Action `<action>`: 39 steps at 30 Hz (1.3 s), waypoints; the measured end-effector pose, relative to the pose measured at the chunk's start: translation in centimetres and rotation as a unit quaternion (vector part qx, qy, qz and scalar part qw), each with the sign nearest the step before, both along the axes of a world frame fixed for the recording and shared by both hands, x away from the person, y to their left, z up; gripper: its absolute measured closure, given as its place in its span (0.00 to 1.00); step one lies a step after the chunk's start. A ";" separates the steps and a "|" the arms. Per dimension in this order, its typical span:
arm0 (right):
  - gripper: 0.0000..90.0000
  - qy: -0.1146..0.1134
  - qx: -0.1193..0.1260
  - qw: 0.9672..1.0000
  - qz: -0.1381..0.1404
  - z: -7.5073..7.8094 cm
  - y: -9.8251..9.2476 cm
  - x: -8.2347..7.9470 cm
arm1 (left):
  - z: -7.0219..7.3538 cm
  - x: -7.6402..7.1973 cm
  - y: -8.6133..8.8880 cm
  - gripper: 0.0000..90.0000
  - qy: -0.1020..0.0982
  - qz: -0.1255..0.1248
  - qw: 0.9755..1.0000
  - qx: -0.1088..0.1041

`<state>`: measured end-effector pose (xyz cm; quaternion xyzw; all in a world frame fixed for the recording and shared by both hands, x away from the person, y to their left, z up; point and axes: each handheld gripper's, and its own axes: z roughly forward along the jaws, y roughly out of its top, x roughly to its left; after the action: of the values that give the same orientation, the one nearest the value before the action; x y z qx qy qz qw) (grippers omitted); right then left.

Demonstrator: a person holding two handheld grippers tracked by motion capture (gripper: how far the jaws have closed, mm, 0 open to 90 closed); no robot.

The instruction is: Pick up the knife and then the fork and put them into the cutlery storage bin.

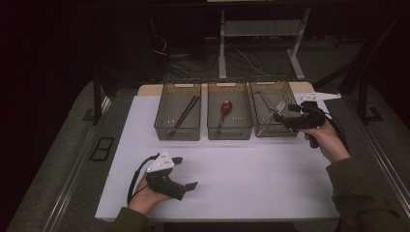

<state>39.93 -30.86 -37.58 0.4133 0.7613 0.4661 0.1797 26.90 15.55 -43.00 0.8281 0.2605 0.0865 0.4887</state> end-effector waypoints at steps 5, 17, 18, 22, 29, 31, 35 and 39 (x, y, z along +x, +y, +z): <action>0.20 -0.004 0.004 1.000 0.011 -0.7 0.0 -1.9 | 0.0 0.0 -0.1 0.00 0.000 0.000 1.000 0.000; 0.19 -0.013 0.005 0.999 0.050 -1.8 1.4 -6.3 | -0.1 0.1 0.2 0.00 0.001 0.004 1.000 0.000; 0.19 -0.015 0.003 0.999 0.052 -2.0 1.5 -6.6 | -0.1 0.1 0.2 0.00 0.001 0.004 1.000 -0.001; 0.19 -0.013 0.008 0.998 0.054 -2.6 1.6 -7.8 | 0.0 0.1 0.2 0.00 0.000 0.005 1.000 -0.002; 0.19 -0.004 0.010 0.998 0.055 -3.9 1.4 -9.5 | 0.0 0.0 0.2 0.00 -0.002 0.006 1.000 -0.003; 0.19 -0.003 0.015 0.998 0.056 -4.2 1.3 -10.0 | 0.0 0.0 0.2 0.00 -0.003 0.005 1.000 -0.004; 0.19 0.003 0.023 0.998 0.059 -4.9 1.0 -11.0 | 0.0 0.0 0.1 0.00 -0.003 0.006 1.000 -0.004; 0.19 0.006 0.024 0.998 0.060 -5.6 0.6 -11.9 | 0.1 0.0 0.0 0.00 -0.005 0.005 1.000 -0.004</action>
<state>27.98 -30.29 -43.13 0.3742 0.7742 0.4920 0.1365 26.86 15.60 -42.93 0.8246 0.2625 0.0917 0.4927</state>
